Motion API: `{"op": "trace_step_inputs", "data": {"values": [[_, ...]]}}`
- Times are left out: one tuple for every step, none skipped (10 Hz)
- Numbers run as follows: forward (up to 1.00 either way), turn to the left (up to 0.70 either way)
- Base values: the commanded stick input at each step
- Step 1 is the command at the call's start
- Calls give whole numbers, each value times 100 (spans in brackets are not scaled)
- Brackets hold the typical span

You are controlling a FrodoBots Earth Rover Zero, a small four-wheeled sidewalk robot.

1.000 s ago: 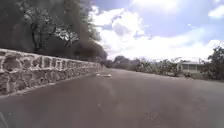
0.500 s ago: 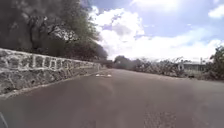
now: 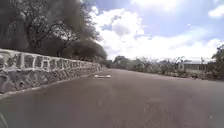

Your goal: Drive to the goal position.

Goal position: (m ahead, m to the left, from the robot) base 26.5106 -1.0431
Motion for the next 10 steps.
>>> {"op": "trace_step_inputs", "data": {"values": [[70, -12], [70, -29], [70, -25], [70, -9], [70, 0], [70, 0], [70, 0], [70, 0], [70, 0], [70, 0]]}}
